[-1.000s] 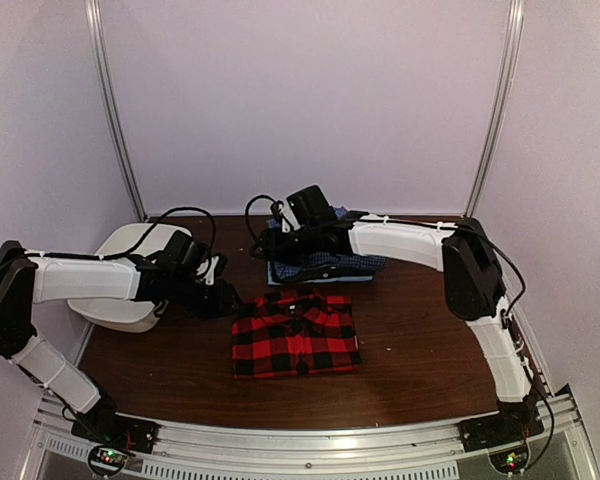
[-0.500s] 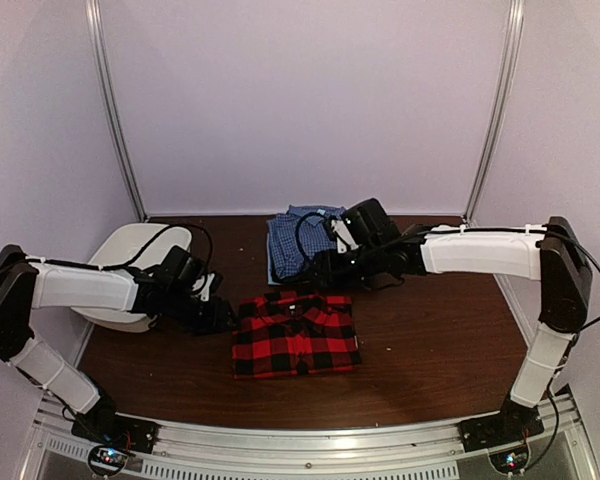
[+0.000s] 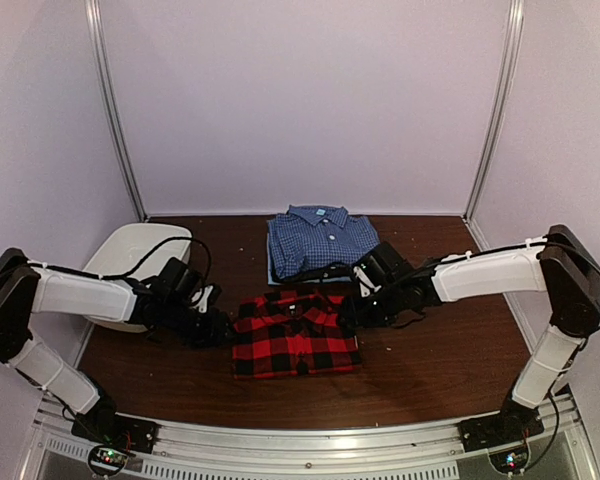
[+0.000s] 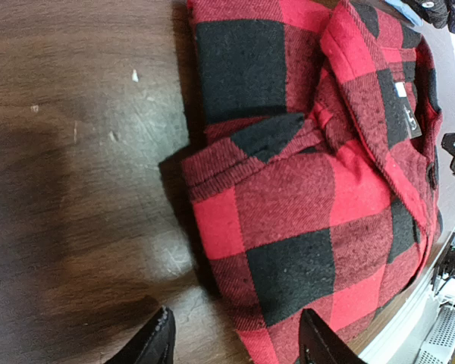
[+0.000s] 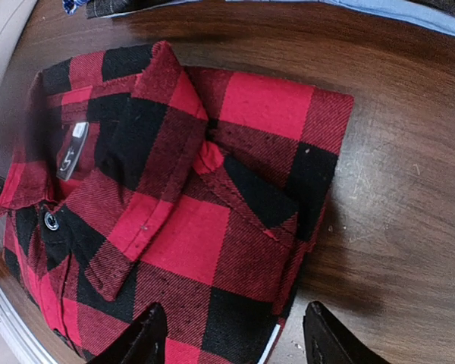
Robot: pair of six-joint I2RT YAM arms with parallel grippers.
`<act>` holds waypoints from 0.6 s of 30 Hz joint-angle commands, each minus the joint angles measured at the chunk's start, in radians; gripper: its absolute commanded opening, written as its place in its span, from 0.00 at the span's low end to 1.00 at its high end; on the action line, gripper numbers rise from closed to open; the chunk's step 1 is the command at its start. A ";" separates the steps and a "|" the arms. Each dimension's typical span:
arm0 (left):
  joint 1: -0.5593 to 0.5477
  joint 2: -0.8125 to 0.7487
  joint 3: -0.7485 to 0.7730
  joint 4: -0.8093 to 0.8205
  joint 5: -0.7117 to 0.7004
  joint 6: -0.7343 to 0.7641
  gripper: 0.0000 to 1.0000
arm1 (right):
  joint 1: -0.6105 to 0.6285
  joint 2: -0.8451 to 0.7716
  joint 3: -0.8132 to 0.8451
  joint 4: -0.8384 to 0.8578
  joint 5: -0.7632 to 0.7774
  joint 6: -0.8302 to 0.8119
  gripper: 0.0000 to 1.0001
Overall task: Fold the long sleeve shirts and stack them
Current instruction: Pick up the square-folded shirt from the center of the board.
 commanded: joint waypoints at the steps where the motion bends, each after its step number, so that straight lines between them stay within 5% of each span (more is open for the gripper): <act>1: -0.012 0.024 -0.006 0.052 0.014 -0.018 0.57 | -0.013 -0.011 -0.019 0.045 0.012 0.012 0.62; 18: -0.049 0.122 0.013 0.109 0.035 -0.050 0.52 | -0.009 0.071 -0.044 0.082 -0.018 0.025 0.55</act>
